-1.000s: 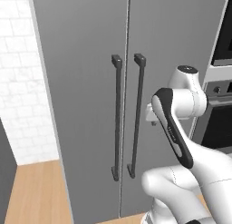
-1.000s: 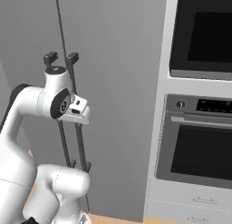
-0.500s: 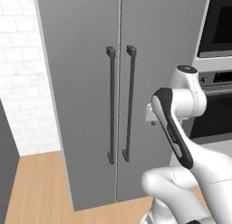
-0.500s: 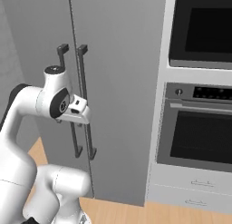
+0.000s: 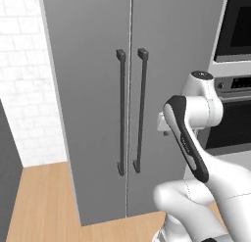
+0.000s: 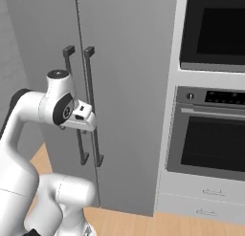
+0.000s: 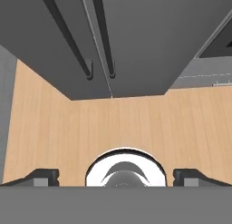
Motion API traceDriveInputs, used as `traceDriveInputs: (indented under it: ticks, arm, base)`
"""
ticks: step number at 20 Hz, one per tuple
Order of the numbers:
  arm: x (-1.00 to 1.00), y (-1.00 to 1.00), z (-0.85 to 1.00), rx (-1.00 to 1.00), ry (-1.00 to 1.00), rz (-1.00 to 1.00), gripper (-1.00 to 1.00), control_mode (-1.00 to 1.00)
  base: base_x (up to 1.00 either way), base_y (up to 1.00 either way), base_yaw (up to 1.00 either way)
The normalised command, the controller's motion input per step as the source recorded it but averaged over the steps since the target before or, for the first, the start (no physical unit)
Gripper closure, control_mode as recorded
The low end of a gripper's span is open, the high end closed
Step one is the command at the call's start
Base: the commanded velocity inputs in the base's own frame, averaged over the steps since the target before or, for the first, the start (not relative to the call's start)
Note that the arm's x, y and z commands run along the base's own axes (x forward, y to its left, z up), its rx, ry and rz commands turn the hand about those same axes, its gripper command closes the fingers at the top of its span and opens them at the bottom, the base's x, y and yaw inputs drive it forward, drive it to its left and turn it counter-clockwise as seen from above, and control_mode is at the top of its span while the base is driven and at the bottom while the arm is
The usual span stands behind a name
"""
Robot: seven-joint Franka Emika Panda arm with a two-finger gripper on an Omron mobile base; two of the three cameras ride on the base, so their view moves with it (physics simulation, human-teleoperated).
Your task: Grab a lemon wedge from the fridge and one ice cube from the ice bowl, and put them in the glass of lemonade.
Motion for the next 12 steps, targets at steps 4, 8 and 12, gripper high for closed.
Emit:
traceDriveInputs:
  ticks: [4,8,12]
  arm:
    - [0.0,0.0,0.0,0.0,0.0,0.0,-1.0,1.0]
    - [0.0,0.0,0.0,0.0,0.0,0.0,-1.0,1.0]
    - [0.0,0.01,0.39,-0.05,-0.28,0.09,-1.0,-1.0]
  base:
    - [-0.57,0.0,0.0]
    - [-0.53,0.0,0.0]
    - [-0.02,0.0,0.0]
